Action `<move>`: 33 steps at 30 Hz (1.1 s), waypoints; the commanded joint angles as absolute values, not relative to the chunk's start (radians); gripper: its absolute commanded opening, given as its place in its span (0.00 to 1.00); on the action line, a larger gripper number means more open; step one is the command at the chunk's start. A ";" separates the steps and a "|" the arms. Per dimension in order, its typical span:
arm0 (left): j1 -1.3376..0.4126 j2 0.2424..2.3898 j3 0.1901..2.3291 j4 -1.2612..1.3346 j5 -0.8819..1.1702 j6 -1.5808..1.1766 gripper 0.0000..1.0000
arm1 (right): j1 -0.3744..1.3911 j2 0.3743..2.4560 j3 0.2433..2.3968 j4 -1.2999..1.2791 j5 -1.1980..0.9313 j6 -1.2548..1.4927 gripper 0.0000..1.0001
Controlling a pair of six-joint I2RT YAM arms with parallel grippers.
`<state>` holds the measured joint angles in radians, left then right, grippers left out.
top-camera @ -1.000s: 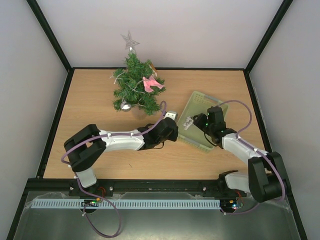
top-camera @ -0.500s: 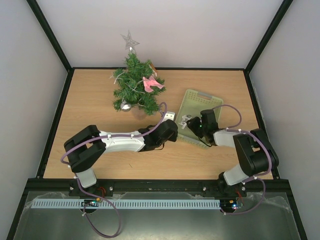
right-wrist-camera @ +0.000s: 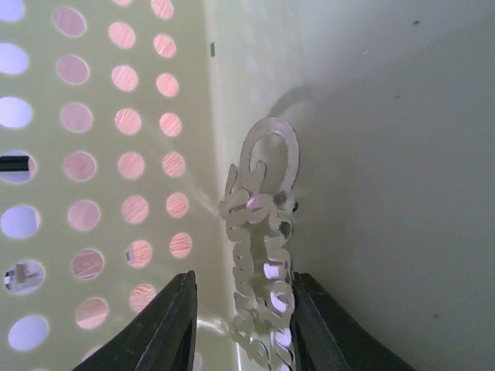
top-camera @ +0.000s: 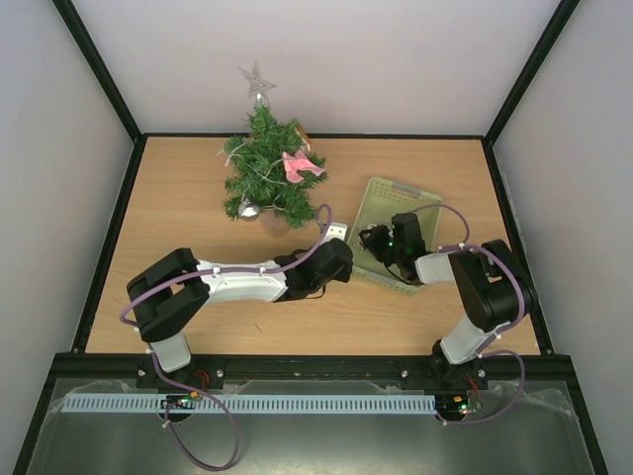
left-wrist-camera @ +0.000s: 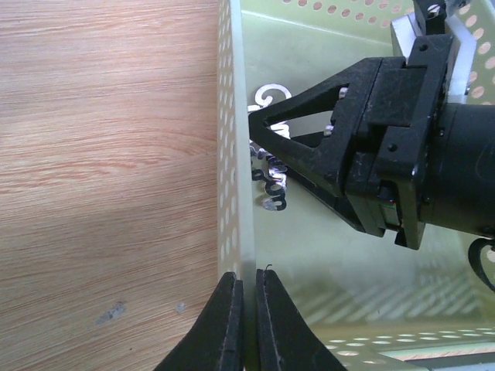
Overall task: Decorate the small christmas tree
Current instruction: Pick up the decoration item from the storage box, then place the decoration item on the Christmas tree.
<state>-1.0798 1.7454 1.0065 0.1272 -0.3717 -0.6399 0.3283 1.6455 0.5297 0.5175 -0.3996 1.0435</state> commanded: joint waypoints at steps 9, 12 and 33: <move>-1.100 1.722 1.011 0.165 -0.396 -0.629 0.02 | 0.335 1.638 0.523 0.501 -0.360 1.050 0.12; -1.101 1.720 1.011 0.155 -0.406 -0.636 0.02 | 0.334 1.609 0.527 0.438 -0.309 1.011 0.02; -0.996 1.210 1.057 -0.150 -0.397 -0.555 0.63 | 0.416 1.062 0.742 -0.180 -0.045 0.691 0.02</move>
